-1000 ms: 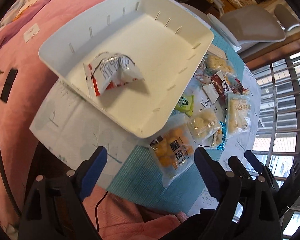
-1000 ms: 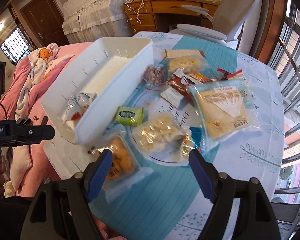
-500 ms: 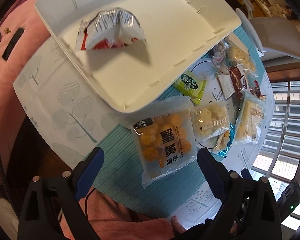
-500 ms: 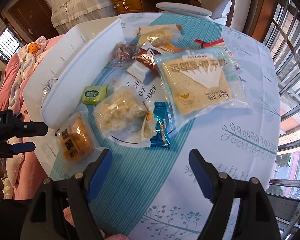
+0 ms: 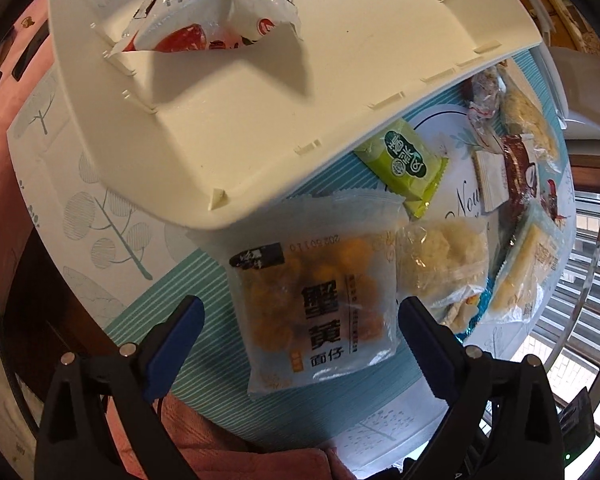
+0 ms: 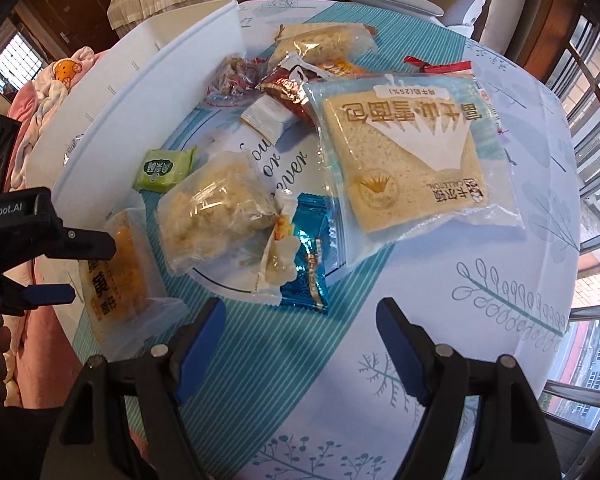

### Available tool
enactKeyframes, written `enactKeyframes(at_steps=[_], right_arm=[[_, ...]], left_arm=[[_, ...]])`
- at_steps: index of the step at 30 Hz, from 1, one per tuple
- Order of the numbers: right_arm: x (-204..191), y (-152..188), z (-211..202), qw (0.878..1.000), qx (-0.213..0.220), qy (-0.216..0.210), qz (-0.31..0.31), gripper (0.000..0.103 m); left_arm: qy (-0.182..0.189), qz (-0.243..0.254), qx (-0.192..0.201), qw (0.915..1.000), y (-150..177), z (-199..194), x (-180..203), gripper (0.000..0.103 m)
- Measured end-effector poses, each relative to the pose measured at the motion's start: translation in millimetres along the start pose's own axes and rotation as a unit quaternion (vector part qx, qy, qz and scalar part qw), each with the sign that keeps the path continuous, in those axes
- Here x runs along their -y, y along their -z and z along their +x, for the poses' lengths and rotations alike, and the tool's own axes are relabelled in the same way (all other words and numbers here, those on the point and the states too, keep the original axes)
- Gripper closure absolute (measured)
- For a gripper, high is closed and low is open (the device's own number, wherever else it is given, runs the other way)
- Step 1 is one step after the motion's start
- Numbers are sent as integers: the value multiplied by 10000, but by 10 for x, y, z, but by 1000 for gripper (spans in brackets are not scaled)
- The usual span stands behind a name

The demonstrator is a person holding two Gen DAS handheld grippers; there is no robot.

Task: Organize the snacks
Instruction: 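Move right gripper toward blue foil snack while left gripper holds orange cake packet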

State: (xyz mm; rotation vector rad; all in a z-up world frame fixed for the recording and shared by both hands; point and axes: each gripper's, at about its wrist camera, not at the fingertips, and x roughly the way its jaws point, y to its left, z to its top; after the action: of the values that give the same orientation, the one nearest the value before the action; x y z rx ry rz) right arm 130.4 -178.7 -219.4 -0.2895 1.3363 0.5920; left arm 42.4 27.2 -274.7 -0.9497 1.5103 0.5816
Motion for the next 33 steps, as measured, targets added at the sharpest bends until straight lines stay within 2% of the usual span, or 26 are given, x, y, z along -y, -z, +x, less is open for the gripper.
enactKeyframes(at_steps=[10,23,31,33], right_arm=[[-34,-174,301,9993,-277,-177,-157,27],[-162,-353,606,9987,-464,30,-228,36],[-180,-391,662,9979,-513,245,-319,55],[-162,-397,659,9978,-552,218,-310,56]], left_arm=[[-281,-30,-160,9995,-103,216,135,6],[-382,-93,-508,9979,-235,443,58,6],[-235,-105,-606,9978,-254,437,33,23],[-214,-103,-633,9977,-267,403,0,28]])
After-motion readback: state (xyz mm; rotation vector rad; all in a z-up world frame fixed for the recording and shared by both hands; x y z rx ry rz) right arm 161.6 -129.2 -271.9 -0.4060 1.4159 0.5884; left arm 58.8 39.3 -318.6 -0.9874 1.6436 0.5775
